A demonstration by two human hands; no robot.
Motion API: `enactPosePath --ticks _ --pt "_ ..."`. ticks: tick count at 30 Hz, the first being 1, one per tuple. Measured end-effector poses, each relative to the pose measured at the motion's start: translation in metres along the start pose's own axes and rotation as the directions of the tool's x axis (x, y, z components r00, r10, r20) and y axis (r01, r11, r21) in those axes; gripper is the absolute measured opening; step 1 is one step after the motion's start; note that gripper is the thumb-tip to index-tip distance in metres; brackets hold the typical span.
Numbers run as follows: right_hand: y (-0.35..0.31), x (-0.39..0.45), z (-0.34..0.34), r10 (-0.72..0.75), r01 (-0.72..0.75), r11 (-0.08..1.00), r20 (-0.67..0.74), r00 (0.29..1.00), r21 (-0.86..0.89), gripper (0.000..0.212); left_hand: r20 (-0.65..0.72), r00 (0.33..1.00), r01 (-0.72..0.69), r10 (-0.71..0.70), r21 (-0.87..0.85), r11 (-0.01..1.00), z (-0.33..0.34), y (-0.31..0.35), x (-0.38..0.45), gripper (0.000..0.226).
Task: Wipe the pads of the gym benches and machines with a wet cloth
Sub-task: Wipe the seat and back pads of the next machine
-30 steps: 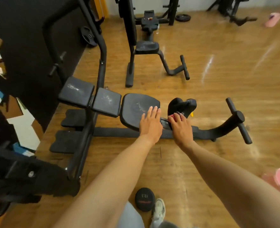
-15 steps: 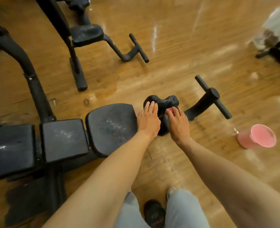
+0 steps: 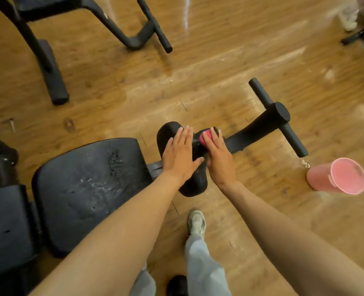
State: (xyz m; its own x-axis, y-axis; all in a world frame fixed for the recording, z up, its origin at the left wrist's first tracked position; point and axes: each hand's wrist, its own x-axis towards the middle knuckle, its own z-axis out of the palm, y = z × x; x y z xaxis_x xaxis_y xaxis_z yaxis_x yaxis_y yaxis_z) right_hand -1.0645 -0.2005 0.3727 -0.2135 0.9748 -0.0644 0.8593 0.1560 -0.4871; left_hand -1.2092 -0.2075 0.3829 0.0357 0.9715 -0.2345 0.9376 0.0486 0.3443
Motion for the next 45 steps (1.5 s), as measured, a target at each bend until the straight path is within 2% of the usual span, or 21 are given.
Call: enactPosePath --ticks 3,6,8,10,12,15,18,20,25,28,30,32,35,37,41,45 --pt "0.007 0.027 -0.001 -0.053 0.053 0.995 -0.011 0.999 0.081 0.053 0.01 1.0 0.013 -0.013 -0.008 1.0 0.026 -0.001 0.02 0.109" --pt "0.005 0.067 -0.011 -0.108 0.105 0.984 0.01 0.994 0.146 0.032 -0.028 0.999 0.04 -0.042 -0.074 0.996 0.041 -0.005 0.03 0.111" --pt "0.008 0.063 -0.014 -0.137 0.13 0.973 0.029 0.99 0.19 0.038 -0.045 0.999 0.018 -0.024 -0.123 0.992 0.044 -0.007 0.031 0.108" --pt "0.02 0.029 -0.01 -0.154 0.137 0.961 0.053 0.987 0.238 0.05 -0.05 0.999 -0.008 0.001 -0.137 0.991 0.046 -0.008 0.031 0.103" --pt "0.028 -0.006 -0.006 -0.195 0.171 0.955 0.076 0.978 0.244 0.053 -0.037 0.999 -0.008 0.003 -0.154 0.988 0.047 -0.01 0.03 0.1" --pt "0.029 0.016 -0.003 -0.23 0.207 0.955 0.09 0.969 0.214 0.055 -0.057 0.998 0.007 -0.019 -0.206 0.979 0.046 -0.014 0.035 0.097" --pt "0.021 0.056 -0.004 -0.168 0.142 0.965 0.106 0.98 0.22 0.053 -0.065 0.997 0.011 -0.028 -0.236 0.972 0.049 -0.019 0.038 0.104" --pt "0.019 0.053 -0.01 -0.154 0.121 0.963 0.125 0.98 0.24 0.053 -0.051 0.998 0.019 -0.033 -0.242 0.97 0.051 -0.021 0.035 0.109" --pt "0.03 0.038 -0.024 -0.23 0.17 0.954 0.239 0.943 0.247 0.054 0.003 0.994 0.103 -0.106 -0.287 0.952 0.055 -0.023 0.033 0.135" --pt "0.018 0.085 -0.037 -0.263 0.226 0.964 0.418 0.87 0.137 0.046 0.063 0.986 0.165 -0.154 -0.249 0.954 0.056 -0.032 0.031 0.148" --pt "0.006 0.123 -0.04 -0.212 0.228 0.972 0.635 0.743 0.057 0.034 0.104 0.98 0.187 -0.169 -0.207 0.96 0.054 -0.039 0.028 0.151" --pt "-0.013 0.155 -0.03 -0.112 0.198 0.98 0.792 0.6 -0.012 0.024 0.145 0.974 0.202 -0.176 -0.188 0.961 0.052 -0.046 0.03 0.153" --pt "-0.028 0.175 -0.003 -0.03 0.206 0.975 0.873 0.487 -0.081 0.023 0.179 0.972 0.183 -0.152 -0.17 0.968 0.052 -0.046 0.036 0.158" --pt "-0.029 0.175 0.009 0.001 0.229 0.965 0.879 0.477 -0.126 0.023 0.192 0.97 0.183 -0.148 -0.181 0.966 0.054 -0.05 0.041 0.161" --pt "-0.028 0.155 -0.018 -0.119 0.475 0.858 0.825 0.553 -0.194 0.026 0.251 0.959 0.192 -0.132 -0.231 0.954 0.06 -0.06 0.046 0.167" --pt "-0.038 0.153 -0.032 -0.082 0.504 0.828 0.838 0.54 -0.244 0.037 0.29 0.952 0.183 -0.1 -0.276 0.944 0.068 -0.067 0.051 0.166"
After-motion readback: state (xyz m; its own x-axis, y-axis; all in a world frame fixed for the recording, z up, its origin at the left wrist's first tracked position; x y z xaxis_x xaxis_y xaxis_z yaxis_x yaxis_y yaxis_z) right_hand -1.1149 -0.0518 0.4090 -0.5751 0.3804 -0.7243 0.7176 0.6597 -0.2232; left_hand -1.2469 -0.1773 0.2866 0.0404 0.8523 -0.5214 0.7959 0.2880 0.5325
